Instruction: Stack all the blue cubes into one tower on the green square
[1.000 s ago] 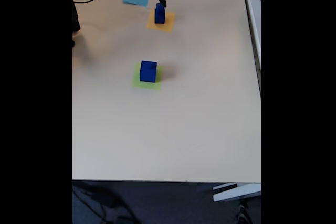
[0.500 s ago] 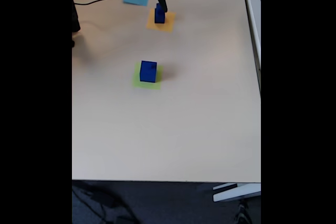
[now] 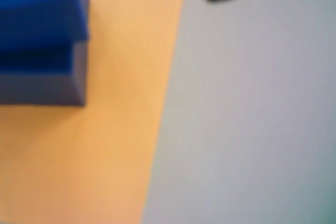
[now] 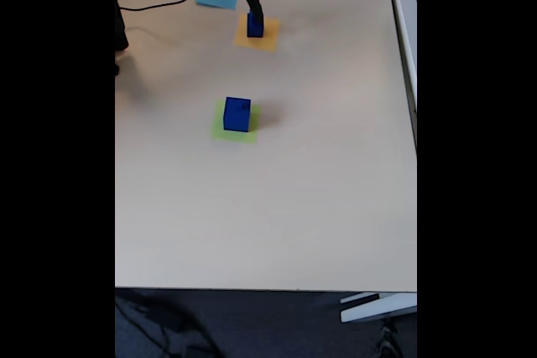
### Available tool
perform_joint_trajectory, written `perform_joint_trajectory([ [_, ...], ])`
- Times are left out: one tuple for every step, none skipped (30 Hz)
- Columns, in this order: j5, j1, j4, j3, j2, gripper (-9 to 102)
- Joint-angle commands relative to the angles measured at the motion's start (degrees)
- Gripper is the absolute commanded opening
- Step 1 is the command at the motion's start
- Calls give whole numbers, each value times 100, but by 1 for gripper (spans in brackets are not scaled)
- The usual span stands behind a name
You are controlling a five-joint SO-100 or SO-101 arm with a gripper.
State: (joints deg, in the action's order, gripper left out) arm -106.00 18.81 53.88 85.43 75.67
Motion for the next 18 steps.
perform_joint_trajectory([
  [18,0,-158,79,255,33],
  [18,-9,-185,123,264,33],
  [18,-9,-211,158,281,33],
  [26,-18,-229,193,299,33],
  [26,-18,-237,220,308,33],
  [44,-26,-246,246,325,33],
  [79,-44,-281,290,352,33],
  [105,-70,-308,325,369,33],
  [132,-79,-325,352,387,33],
  [149,-97,-352,387,404,32],
  [167,-105,-352,404,422,32],
  [185,-114,-352,413,431,32],
  [202,-123,-352,413,439,31],
  [220,-123,-352,413,448,31],
  [229,-132,-352,413,448,31],
  [255,-141,-352,413,457,30],
  [264,-149,-352,404,466,30],
  [281,-149,-352,404,466,29],
])
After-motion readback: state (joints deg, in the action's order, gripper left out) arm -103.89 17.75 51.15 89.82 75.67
